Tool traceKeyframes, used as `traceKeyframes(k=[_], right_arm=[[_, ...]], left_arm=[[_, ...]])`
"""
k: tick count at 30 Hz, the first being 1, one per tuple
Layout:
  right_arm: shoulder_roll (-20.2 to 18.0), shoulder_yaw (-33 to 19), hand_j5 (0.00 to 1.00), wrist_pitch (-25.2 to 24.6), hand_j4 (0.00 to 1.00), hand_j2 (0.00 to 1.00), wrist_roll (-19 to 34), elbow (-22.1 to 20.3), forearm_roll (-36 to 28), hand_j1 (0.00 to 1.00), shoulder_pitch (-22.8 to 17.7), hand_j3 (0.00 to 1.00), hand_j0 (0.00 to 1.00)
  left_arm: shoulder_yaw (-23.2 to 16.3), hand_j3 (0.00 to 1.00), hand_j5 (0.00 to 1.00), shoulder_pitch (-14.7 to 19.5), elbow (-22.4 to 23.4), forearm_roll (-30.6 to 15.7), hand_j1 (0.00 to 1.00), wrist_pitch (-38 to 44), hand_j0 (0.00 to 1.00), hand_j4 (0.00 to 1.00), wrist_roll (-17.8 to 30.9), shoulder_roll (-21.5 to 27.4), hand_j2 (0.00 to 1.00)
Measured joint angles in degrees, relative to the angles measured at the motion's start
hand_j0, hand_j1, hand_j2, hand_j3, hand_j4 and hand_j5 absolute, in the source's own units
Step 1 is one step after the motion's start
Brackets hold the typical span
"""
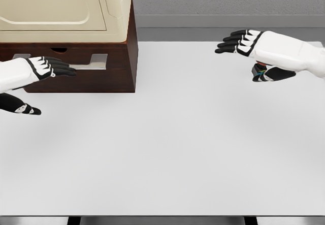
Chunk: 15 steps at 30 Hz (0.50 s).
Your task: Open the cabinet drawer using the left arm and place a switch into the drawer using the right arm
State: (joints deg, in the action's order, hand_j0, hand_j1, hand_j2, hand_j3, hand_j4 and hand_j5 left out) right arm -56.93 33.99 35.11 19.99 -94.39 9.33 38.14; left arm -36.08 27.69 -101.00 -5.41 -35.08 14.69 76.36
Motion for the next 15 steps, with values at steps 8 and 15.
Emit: traceKeyframes(k=[8,15], right_arm=[[-0.3,-0.1,1.00,0.0,1.00,1.00,1.0,0.1,0.8,1.00,-0.8,1.00,1.00],[-1.5,-0.1,1.00,0.0,1.00,1.00,1.4,0.2,0.8,1.00,-1.1,1.00,1.00]], left_arm=[[0.0,1.00,1.00,-0.3,0.0,-1.0,1.00,0.0,1.00,1.00,0.0,-0.1,1.00],[-0.1,1.00,1.00,-0.2,0.8,-2.2,1.00,0.0,1.00,1.00,-0.1,-0.2,1.00]])
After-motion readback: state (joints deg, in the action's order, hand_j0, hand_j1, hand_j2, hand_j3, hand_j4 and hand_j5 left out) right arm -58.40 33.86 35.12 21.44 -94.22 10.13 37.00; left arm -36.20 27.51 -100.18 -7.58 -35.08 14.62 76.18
